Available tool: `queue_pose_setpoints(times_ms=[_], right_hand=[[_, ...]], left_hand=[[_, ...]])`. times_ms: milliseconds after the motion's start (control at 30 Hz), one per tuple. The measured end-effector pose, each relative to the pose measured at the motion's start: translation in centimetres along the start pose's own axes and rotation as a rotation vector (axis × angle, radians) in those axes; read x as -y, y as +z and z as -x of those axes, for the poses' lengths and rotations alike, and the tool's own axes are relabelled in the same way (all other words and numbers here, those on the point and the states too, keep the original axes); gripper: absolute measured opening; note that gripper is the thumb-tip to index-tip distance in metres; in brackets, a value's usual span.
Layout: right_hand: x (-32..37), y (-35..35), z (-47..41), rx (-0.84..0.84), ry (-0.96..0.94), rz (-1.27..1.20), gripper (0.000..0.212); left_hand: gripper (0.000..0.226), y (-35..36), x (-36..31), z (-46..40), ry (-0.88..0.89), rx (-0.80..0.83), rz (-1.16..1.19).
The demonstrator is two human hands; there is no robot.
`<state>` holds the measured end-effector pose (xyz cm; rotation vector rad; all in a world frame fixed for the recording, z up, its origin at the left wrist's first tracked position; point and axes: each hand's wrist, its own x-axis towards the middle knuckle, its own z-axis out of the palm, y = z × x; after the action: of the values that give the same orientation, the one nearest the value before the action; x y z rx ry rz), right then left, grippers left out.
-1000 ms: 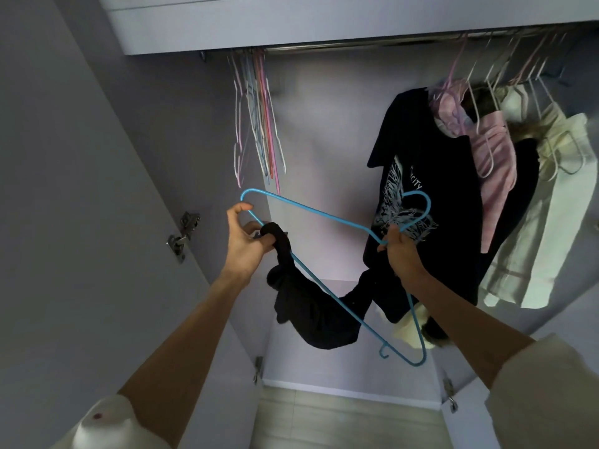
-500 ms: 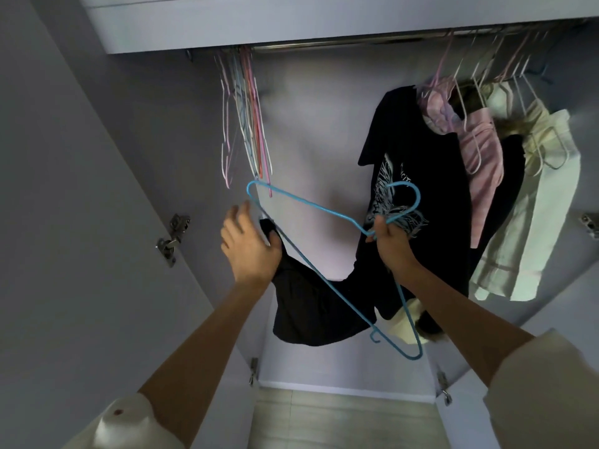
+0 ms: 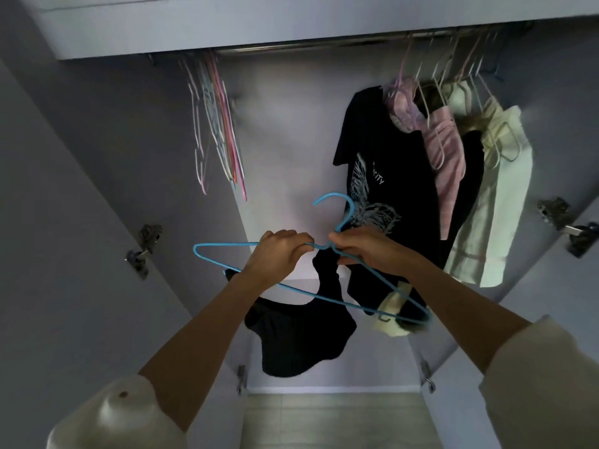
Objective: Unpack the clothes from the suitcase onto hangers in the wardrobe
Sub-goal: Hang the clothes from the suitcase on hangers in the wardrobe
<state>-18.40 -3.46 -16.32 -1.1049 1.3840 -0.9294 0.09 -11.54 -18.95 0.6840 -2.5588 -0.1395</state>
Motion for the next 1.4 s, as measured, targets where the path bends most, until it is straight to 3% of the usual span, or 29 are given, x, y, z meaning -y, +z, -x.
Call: queue_pose_setpoints(times_ms=[133,233,333,500,600,667,733,900,1100,1233,1400], right_hand=[[-1.1,-1.9,-0.2,-0.084,0.159,-0.191,0.063],[-2.2,-4.1,-0.1,-0.293,0.174,-0.223,0.048],[-3.3,-5.5,0.0,-0.482,0.131,-0.129,0.006],[-4.4,-7.2,0.6,-0.729,0.118,0.021,0.031],[-5.7,-8.8,0.2,-0.877,0.175,-0.274,0.031],[-6.8,-9.6,0.1,-0.919,0.235,-0.498,0.018],[-7.8,-10.0,0.2,-0.911,0.264,-0.598,0.009],[-8.4,-8.8,0.6,-0.838,0.248,-0.605,0.034],[-7.5,-8.1,0.2,-0.822,0.172,-0.644,0.033],[-7.2,-8.4,0.3,-0.827,0.131,-0.795,0.030],[-7.3,-7.4,0.3,-0.653,0.206,-0.808,0.038]], left_hand=[[0.051,-0.5,0.3,0.5,-0.176,0.070,0.210],[0.031,-1.2,1.6,1.4,-0.360,0.043,0.332],[0.024,-1.6,2.3,1.7,-0.494,0.020,0.395],[0.015,-1.6,2.2,1.5,-0.598,-0.028,0.429],[0.012,-1.7,2.1,1.5,-0.606,-0.069,0.519],[0.012,-1.7,2.0,1.5,-0.604,-0.092,0.557],[0.012,-1.7,2.0,1.5,-0.597,-0.108,0.570],[0.013,-1.3,1.7,1.2,-0.594,-0.164,0.616],[0.014,-0.8,1.7,1.6,-0.583,-0.096,0.609],[0.014,-1.3,1.9,2.1,-0.585,-0.090,0.628],[0.013,-1.5,2.0,2.3,-0.593,-0.091,0.634]])
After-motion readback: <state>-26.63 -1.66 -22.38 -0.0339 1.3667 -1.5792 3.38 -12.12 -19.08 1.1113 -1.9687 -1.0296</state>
